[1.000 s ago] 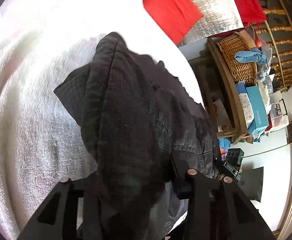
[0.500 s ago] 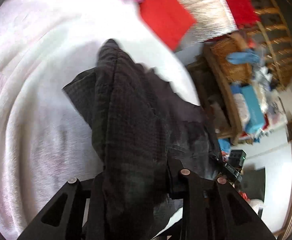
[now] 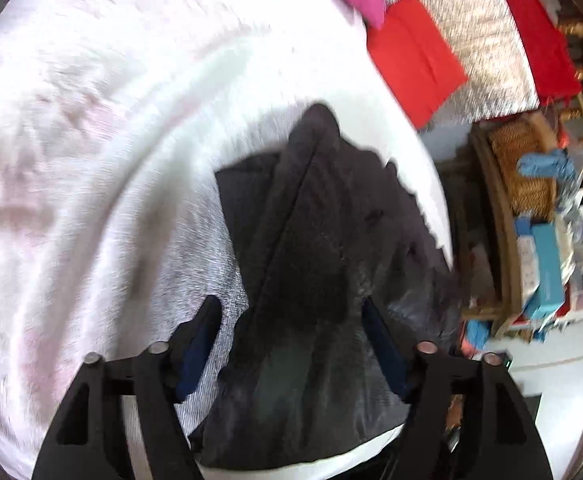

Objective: Fold large clothes
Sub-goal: 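Lower the folded jacket onto the bed with both grippers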

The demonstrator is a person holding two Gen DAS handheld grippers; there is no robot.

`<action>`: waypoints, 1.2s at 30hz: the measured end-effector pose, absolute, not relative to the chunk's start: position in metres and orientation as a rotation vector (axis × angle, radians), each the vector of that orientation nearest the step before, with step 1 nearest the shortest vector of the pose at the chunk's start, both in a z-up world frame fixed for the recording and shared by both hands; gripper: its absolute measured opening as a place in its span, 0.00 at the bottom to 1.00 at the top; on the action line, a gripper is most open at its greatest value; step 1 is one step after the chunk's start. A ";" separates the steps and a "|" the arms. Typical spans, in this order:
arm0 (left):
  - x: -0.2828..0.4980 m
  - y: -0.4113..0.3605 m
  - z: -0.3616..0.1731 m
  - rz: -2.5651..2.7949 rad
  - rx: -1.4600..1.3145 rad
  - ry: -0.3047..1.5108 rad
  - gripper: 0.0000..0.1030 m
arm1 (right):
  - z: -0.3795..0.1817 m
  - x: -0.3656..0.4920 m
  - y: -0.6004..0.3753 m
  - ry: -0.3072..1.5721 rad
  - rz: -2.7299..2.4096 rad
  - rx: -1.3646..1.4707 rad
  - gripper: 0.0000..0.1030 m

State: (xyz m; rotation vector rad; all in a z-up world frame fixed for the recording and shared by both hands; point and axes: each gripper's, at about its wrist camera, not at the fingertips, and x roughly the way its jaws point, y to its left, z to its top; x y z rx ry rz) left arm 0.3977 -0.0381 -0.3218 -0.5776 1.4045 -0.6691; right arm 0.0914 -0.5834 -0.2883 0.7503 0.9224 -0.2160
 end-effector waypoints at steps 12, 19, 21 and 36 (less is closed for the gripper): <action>0.336 -0.020 -0.325 -0.637 -0.556 1.380 0.45 | -0.304 0.046 -0.574 0.930 -0.213 0.825 0.59; 0.327 -0.010 -0.327 -0.587 -0.470 1.306 0.27 | -0.278 0.038 -0.544 0.835 -0.305 0.627 0.38; 0.329 -0.011 -0.336 -0.571 -0.462 1.336 0.28 | -0.282 0.038 -0.546 0.855 -0.312 0.622 0.38; 0.243 0.004 -0.274 -0.218 -0.247 1.072 0.76 | -0.246 -0.009 -0.524 0.720 -0.391 0.656 0.76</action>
